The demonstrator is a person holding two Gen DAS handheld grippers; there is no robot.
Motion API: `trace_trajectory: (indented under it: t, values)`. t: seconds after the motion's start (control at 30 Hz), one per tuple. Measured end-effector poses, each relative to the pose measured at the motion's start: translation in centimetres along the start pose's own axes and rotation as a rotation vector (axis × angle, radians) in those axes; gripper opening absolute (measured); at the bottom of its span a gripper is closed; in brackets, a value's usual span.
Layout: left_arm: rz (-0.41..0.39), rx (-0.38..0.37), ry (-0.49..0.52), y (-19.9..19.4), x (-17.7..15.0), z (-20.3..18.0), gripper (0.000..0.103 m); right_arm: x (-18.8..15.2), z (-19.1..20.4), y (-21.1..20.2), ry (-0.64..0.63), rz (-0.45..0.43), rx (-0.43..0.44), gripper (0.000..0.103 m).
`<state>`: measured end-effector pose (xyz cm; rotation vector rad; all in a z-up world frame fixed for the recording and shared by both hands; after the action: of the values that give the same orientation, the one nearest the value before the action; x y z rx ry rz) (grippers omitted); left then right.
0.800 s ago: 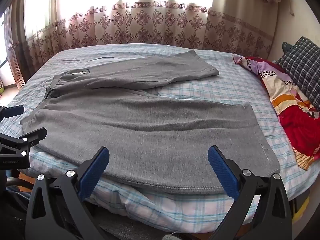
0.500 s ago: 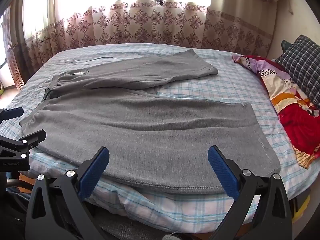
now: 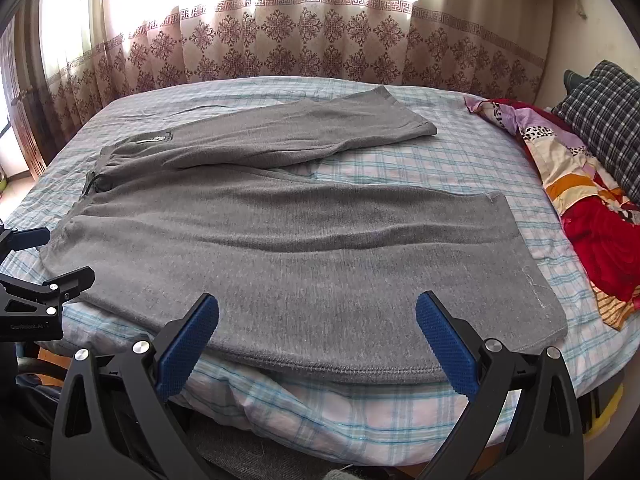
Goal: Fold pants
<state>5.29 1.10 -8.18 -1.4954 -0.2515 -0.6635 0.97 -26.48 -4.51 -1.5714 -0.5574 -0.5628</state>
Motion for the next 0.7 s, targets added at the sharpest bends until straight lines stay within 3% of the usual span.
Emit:
trace_trajectory:
  t: [0.7]
  values:
    - [0.027, 0.006, -0.007, 0.85, -0.20, -0.11, 0.101, -0.42, 0.23, 0.64, 0.005, 0.023, 0.006, 0.098]
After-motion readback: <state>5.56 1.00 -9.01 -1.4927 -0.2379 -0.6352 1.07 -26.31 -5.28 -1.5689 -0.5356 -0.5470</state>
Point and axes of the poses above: each gripper's, at about its wrist camera, not at the fingertips, and y roughly the way its jaws point, z to its left, x to its top, the point moved 7 cm from there along y, roughly the way its jaws point, and after that the axes turned 3 degrees about -x, right-handed, at the moved point
